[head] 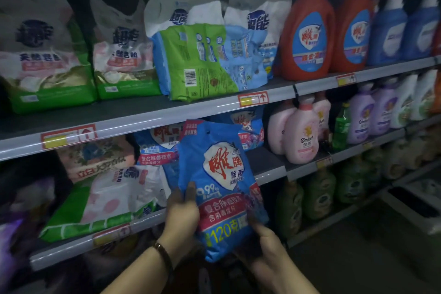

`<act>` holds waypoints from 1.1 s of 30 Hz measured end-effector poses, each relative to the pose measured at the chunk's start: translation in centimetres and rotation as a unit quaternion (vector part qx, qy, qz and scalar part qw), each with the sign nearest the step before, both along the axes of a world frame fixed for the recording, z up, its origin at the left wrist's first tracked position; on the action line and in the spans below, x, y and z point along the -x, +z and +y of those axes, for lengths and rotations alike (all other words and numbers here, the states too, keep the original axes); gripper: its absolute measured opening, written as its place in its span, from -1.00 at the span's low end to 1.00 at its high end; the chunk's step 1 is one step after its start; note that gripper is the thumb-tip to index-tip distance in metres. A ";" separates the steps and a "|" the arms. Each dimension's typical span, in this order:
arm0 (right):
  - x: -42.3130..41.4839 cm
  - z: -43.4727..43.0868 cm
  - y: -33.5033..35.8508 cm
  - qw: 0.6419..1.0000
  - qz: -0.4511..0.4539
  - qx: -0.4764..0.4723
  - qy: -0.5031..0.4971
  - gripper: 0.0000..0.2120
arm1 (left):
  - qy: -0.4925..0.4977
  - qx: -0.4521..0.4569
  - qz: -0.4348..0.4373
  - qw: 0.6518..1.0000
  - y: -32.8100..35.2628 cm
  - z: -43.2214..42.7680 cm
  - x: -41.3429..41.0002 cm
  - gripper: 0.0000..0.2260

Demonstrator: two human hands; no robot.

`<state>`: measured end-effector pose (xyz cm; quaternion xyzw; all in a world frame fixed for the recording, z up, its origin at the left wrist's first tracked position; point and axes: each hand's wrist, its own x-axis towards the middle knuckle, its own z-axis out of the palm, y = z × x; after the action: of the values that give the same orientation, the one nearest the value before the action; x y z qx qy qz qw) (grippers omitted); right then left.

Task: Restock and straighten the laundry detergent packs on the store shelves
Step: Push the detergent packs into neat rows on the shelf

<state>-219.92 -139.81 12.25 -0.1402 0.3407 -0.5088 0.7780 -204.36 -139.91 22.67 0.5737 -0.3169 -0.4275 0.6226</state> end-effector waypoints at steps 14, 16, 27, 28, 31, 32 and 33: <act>5.9 -11.0 -1.7 0.985 0.021 0.017 -0.169 -0.44 | -0.272 -0.019 -0.079 0.959 -3.7 -12.8 3.6 -0.22; 6.1 -13.4 -1.4 0.983 0.022 0.038 -0.177 -0.46 | -0.274 -0.011 -0.104 0.956 -3.7 -15.4 3.7 -0.22; 9.4 -30.1 0.9 0.853 0.451 0.093 -0.247 -0.29 | -0.213 0.079 -0.263 0.937 -5.2 -30.9 4.6 -0.20; 9.5 -30.9 0.6 0.801 0.550 0.087 -0.219 -0.29 | -0.197 0.075 -0.301 0.930 -6.0 -31.7 4.7 -0.20; 9.0 -31.3 -1.6 0.713 0.684 0.079 -0.134 -0.45 | -0.161 0.015 -0.428 0.889 -9.4 -32.5 4.5 -0.09; 8.6 -31.1 -2.3 0.701 0.701 0.091 -0.096 -0.48 | -0.144 -0.007 -0.450 0.881 -10.8 -32.8 4.3 -0.17; 8.3 -30.9 -2.9 0.689 0.715 0.100 -0.059 -0.47 | -0.126 -0.019 -0.467 0.875 -11.7 -33.0 4.2 -0.29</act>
<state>-228.27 -170.73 9.31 -0.5179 0.7489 -0.3303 0.2486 -208.59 -172.87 10.93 0.6737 -0.6324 -0.1903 0.3316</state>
